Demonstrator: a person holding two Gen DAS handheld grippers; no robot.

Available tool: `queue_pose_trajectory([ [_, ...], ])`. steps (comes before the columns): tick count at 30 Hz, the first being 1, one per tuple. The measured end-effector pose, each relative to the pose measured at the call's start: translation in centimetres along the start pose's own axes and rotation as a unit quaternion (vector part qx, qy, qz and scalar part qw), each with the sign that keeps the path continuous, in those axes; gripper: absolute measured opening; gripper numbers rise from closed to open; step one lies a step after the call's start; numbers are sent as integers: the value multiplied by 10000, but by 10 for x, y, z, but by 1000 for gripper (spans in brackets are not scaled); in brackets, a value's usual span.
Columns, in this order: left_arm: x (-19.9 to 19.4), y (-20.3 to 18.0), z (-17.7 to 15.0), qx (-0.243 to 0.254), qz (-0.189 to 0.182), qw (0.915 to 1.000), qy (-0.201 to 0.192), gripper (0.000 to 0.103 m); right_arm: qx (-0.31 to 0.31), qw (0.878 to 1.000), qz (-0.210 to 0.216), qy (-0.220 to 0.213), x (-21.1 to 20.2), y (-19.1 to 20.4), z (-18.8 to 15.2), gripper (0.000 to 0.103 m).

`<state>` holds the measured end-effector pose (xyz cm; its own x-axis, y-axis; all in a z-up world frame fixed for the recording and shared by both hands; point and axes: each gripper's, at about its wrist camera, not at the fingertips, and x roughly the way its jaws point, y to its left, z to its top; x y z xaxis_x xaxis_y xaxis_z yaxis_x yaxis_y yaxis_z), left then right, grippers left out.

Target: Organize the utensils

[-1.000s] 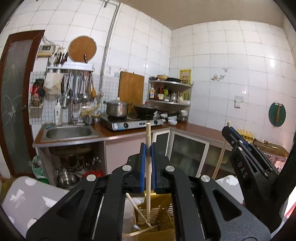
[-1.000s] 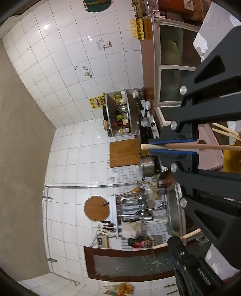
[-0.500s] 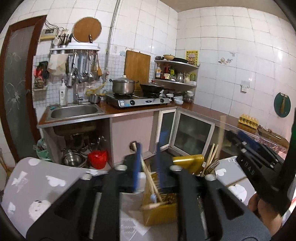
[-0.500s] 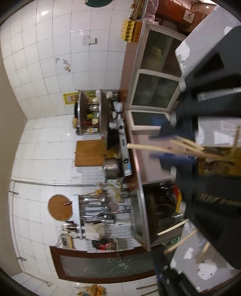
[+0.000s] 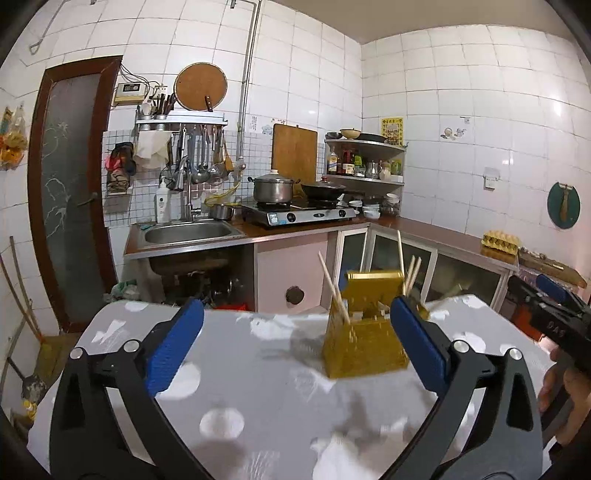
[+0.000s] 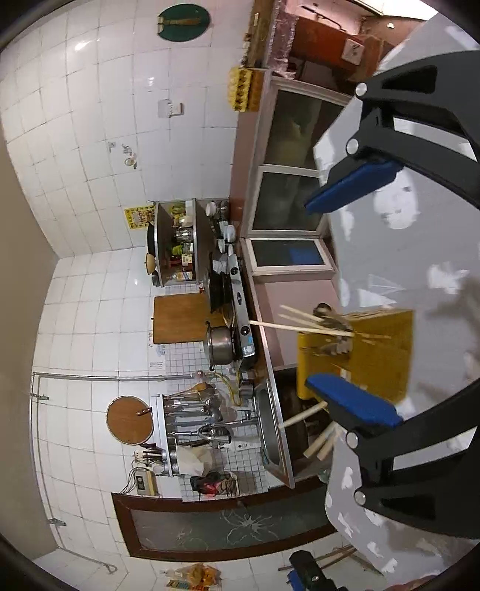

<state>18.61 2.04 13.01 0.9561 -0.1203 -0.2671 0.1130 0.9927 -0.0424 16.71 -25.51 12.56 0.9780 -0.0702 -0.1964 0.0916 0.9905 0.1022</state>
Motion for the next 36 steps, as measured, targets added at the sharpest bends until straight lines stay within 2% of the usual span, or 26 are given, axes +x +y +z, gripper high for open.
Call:
queue_pose_trajectory([
  [4,-34,-1,-34,148,105,9998,41,98,8,10000,13,41,-41,4,-27,94],
  [10,-75,-2,-79,-18,225,9997,24,98,67,9994,172,297,-88,17,-77,99],
  [16,-100,-11,-117,124,341,9993,-48,98,-154,9975,298,623,-103,39,-118,99],
  [21,-101,-14,-136,186,442,9988,-104,98,-321,9976,266,551,-106,47,-130,99],
  [28,-93,-13,-157,294,784,9961,-263,98,-410,9977,151,527,-105,48,-142,99],
  [36,-91,-9,-161,225,775,9966,-149,98,-232,9989,124,399,-110,41,-141,99],
])
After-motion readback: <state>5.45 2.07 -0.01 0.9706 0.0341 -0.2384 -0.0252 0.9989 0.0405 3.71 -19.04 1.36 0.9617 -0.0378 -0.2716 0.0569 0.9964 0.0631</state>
